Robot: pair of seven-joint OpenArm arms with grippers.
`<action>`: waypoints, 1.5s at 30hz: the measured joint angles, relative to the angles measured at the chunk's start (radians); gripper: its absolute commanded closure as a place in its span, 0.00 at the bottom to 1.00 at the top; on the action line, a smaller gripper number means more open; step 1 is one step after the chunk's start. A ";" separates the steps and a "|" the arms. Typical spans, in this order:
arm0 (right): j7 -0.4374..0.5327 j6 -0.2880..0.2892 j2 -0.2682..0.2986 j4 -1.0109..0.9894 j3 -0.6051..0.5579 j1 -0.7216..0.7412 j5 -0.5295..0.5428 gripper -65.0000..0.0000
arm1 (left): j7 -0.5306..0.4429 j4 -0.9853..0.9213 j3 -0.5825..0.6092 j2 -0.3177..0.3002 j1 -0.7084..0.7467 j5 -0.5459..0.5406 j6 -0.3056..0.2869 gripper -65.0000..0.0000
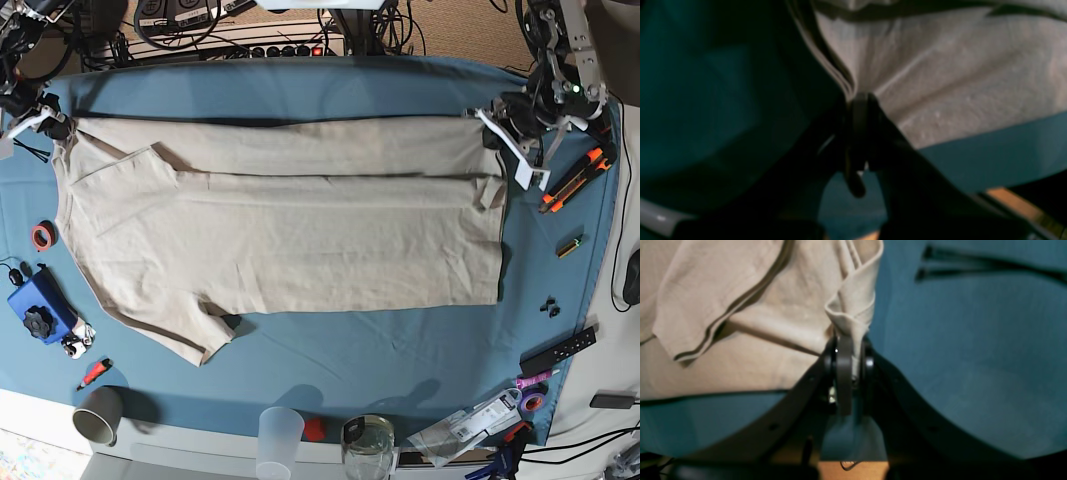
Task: Fold the T-shirt properly
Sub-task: 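Drag the folded shirt across the mat with both grippers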
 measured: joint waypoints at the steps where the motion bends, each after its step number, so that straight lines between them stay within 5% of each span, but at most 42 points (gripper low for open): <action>1: 0.000 0.000 0.000 0.000 0.010 -0.003 0.000 1.00 | 0.003 0.010 -0.002 0.000 0.011 0.000 0.000 1.00; 11: -0.109 0.003 0.000 0.000 0.104 -0.012 0.033 1.00 | 0.019 0.095 -0.116 0.002 0.115 -0.063 -0.027 1.00; 13: -0.112 0.003 0.000 0.000 0.104 -0.028 0.053 1.00 | 0.019 0.101 -0.137 0.002 0.134 -0.089 -0.062 1.00; 30: -0.112 0.003 0.000 0.000 0.104 -0.083 0.083 1.00 | 0.023 0.101 -0.165 0.002 0.164 -0.106 -0.064 1.00; 34: -0.119 0.000 0.001 0.000 0.104 -0.083 0.116 0.77 | 0.011 0.101 -0.170 0.002 0.164 -0.080 -0.063 0.68; 36: -0.119 0.000 0.001 0.000 0.106 -0.083 0.121 0.75 | 0.007 0.101 -0.176 -0.001 0.164 -0.076 -0.056 0.58; 45: -0.127 0.000 0.086 0.000 0.106 -0.085 0.274 0.75 | -0.005 0.133 -0.175 -0.001 0.165 -0.077 -0.056 0.57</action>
